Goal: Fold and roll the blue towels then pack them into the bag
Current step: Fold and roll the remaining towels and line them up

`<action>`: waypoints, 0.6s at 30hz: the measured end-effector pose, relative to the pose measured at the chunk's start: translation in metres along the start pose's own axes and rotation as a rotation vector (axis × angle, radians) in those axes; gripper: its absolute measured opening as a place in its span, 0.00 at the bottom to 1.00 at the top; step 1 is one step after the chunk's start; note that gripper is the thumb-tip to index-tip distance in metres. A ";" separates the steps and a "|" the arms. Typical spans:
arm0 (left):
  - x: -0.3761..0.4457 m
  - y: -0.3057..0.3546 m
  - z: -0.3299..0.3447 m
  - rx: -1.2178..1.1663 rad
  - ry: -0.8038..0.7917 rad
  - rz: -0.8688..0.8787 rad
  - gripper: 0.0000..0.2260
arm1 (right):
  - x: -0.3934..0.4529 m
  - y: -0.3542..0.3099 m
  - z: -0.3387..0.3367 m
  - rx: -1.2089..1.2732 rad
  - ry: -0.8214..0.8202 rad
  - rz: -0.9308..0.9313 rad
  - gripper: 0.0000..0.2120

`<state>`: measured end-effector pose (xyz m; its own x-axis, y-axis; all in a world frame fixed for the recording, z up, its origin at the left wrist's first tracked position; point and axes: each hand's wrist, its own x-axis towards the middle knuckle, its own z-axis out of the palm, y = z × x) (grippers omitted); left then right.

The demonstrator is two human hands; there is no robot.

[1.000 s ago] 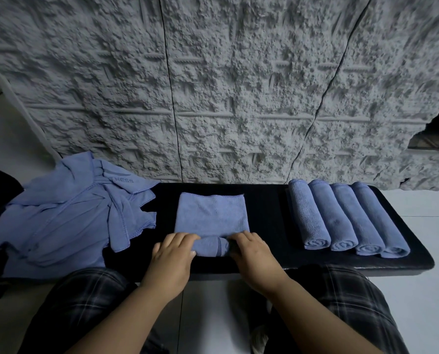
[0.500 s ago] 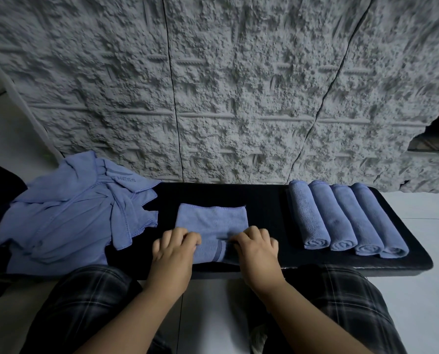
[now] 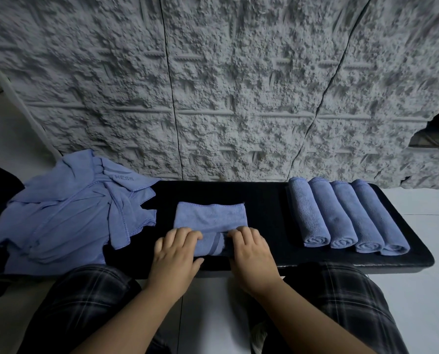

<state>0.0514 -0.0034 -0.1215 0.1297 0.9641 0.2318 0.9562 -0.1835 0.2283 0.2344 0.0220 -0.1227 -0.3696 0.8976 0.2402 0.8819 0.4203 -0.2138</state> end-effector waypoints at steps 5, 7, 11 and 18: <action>0.009 -0.010 0.002 -0.078 -0.044 -0.022 0.27 | 0.006 0.006 0.002 0.053 -0.059 0.039 0.22; 0.012 -0.013 -0.001 -0.127 -0.070 -0.024 0.21 | 0.009 0.008 0.000 0.053 -0.103 0.042 0.16; 0.013 -0.019 -0.004 -0.243 -0.182 -0.089 0.16 | 0.012 0.010 -0.014 0.190 -0.240 0.130 0.13; 0.013 -0.014 -0.007 -0.105 -0.259 -0.166 0.31 | 0.009 0.007 -0.019 0.442 -0.402 0.315 0.08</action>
<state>0.0372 0.0099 -0.1149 0.0500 0.9968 -0.0624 0.9393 -0.0257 0.3422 0.2426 0.0304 -0.1037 -0.2695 0.9299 -0.2501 0.7945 0.0680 -0.6034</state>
